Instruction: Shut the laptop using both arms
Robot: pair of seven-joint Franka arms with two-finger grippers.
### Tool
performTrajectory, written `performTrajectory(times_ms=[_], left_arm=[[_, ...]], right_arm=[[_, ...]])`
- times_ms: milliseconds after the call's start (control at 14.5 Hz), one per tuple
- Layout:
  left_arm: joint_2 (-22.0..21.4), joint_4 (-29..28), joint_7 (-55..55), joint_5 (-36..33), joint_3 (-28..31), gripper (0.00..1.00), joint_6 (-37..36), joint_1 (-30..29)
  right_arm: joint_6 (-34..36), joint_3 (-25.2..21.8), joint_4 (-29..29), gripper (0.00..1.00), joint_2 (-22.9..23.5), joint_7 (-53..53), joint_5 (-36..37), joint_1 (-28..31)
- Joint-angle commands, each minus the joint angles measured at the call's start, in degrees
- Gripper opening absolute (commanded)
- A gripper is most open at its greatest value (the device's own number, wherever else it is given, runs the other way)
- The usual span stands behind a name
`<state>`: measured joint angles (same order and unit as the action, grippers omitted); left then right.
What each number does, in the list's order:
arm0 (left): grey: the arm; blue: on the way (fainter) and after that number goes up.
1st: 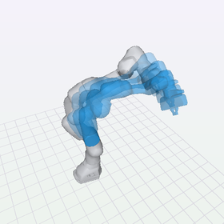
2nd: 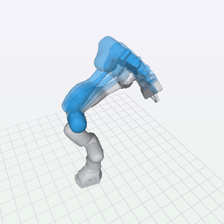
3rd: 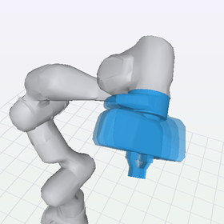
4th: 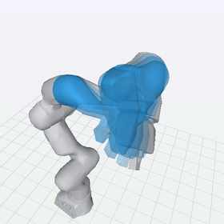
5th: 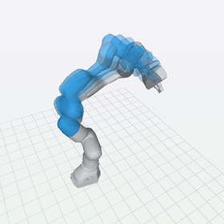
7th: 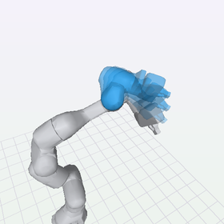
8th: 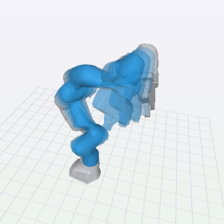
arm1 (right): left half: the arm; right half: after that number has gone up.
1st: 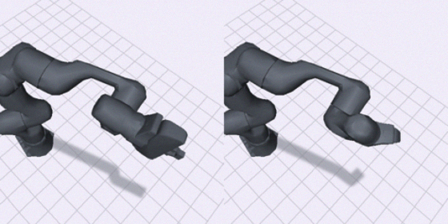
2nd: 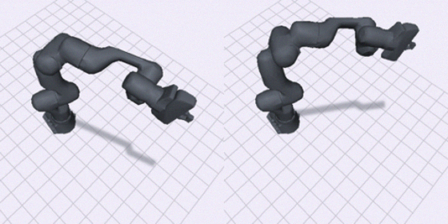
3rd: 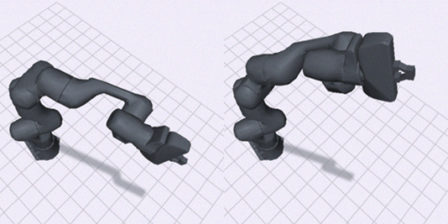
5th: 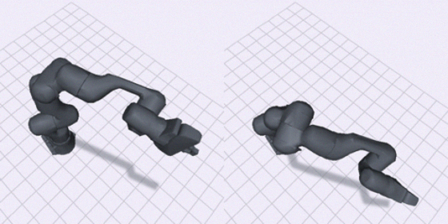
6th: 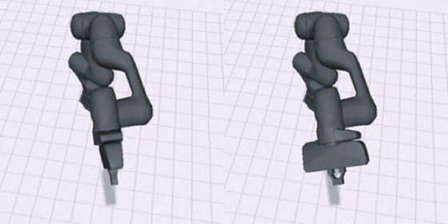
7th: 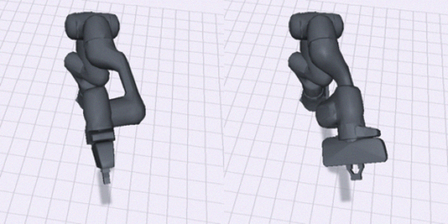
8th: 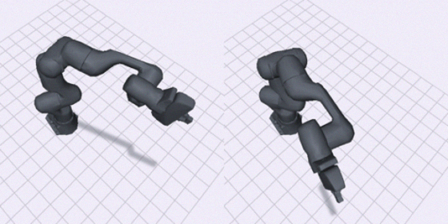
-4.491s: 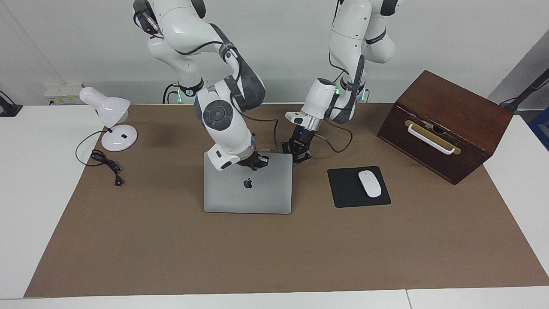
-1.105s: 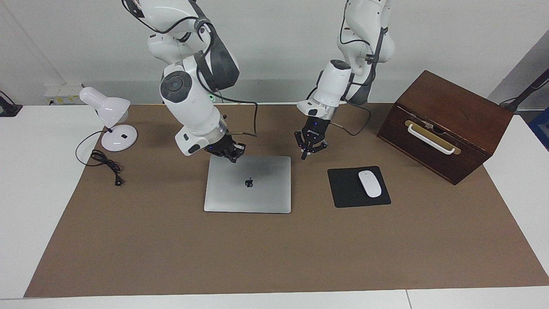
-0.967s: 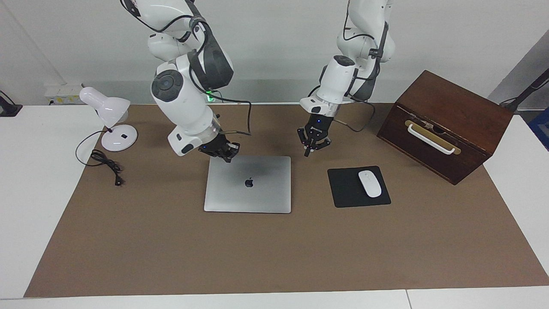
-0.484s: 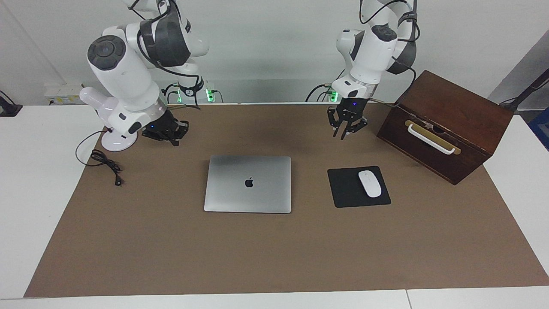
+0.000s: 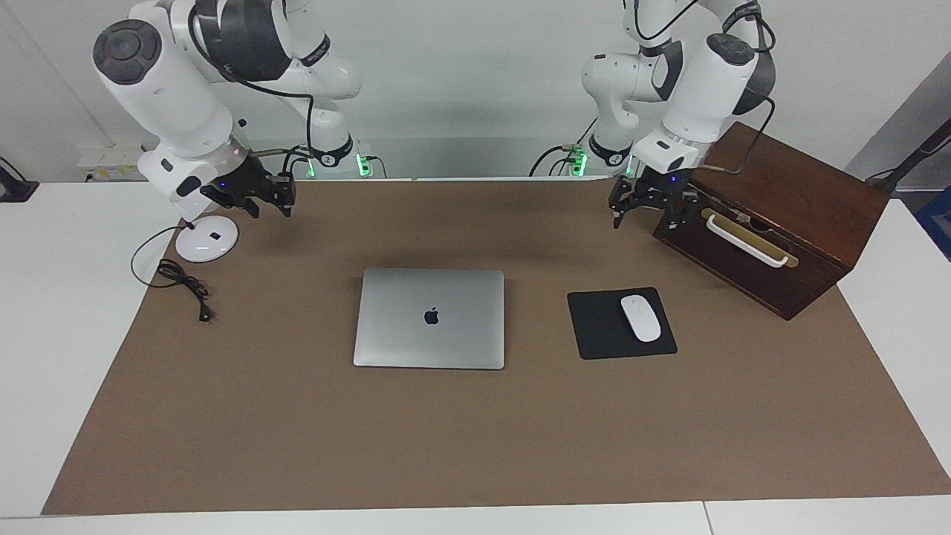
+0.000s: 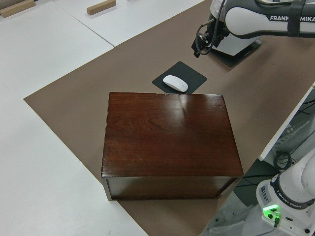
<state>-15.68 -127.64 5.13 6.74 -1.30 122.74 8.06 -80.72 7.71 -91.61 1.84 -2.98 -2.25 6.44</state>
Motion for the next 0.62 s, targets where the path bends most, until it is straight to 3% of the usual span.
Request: performTrajectory(times_ms=[0,276,553], left_arm=[[0.13,3.44,0.05,-0.85,-0.64,1.0,-1.8,-3.31],[0.57,6.25,-0.03,-1.2,-0.64,1.0,-2.85,-7.52],[3.54,15.28,-0.47,-7.62,-0.72,1.0,-12.85,-8.77]], right_arm=[[-0.58,0.55,-1.99,1.0,-4.64,1.49,0.58,1.21],[-0.58,0.46,-2.08,1.0,-7.55,8.04,0.67,2.43],[-0.31,0.46,-2.43,1.0,-7.64,9.84,0.4,4.9]])
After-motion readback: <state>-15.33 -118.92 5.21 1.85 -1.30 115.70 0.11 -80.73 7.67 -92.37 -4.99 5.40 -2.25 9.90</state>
